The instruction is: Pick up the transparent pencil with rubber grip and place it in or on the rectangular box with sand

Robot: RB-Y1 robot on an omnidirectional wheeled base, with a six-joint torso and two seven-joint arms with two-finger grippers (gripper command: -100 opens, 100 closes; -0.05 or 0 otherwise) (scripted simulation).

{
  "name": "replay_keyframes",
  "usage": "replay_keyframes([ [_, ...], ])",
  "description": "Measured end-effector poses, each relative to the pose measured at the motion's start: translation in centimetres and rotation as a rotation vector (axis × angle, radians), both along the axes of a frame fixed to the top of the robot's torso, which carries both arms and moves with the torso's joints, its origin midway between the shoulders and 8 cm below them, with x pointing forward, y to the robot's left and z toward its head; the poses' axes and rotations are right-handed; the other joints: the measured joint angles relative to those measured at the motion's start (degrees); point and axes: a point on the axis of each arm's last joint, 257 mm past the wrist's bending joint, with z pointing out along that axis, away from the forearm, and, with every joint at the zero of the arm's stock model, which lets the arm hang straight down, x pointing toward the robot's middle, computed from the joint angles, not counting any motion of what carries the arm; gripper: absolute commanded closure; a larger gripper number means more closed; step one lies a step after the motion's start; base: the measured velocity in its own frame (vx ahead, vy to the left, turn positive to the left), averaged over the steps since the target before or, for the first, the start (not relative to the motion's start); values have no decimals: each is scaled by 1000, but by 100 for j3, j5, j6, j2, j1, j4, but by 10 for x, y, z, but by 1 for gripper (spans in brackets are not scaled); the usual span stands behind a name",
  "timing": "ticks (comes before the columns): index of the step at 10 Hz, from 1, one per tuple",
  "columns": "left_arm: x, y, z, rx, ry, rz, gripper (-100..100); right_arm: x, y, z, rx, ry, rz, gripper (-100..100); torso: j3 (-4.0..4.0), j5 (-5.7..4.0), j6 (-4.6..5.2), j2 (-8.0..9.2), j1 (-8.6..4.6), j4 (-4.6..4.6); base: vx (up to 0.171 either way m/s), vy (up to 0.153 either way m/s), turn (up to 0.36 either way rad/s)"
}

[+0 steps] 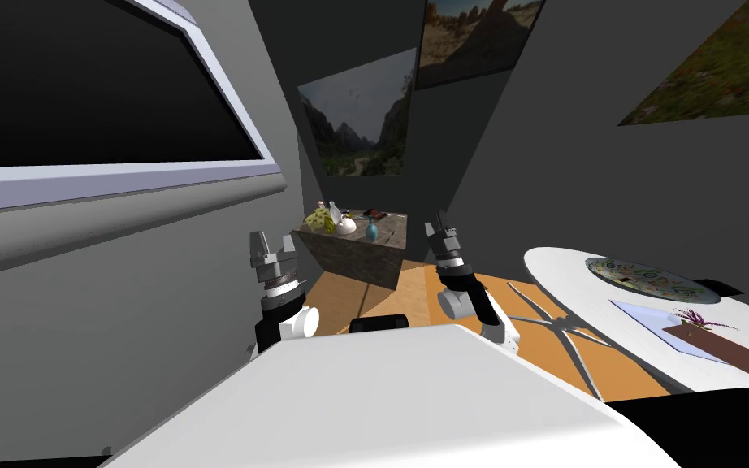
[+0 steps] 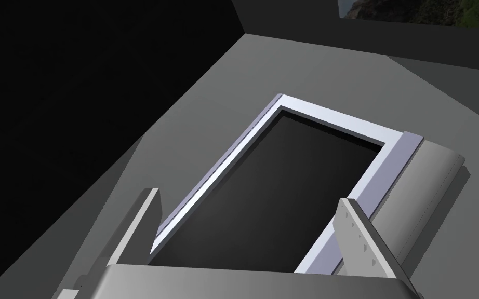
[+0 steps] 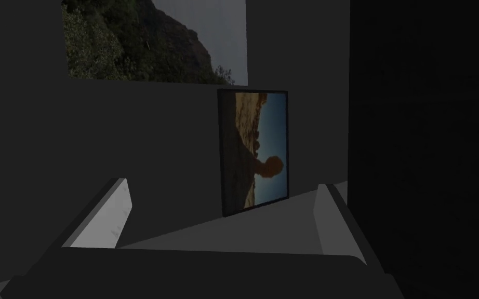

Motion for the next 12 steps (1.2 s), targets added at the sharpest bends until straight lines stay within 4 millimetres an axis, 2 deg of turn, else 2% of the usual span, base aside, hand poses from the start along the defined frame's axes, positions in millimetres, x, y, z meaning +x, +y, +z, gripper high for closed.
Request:
replay_keyframes([
  [3, 0, 0, 0, 0, 0, 0, 0, 22, 3, -13, -79, 57, 4, -100, 1, 0, 0, 1, 1, 0, -104, 0, 18],
  [12, 0, 0, 0, 0, 0, 0, 0, 69, 5, -48, -282, 213, -14, -100, -7, 2, 1, -14, 10, -2, -92, 11, 30],
])
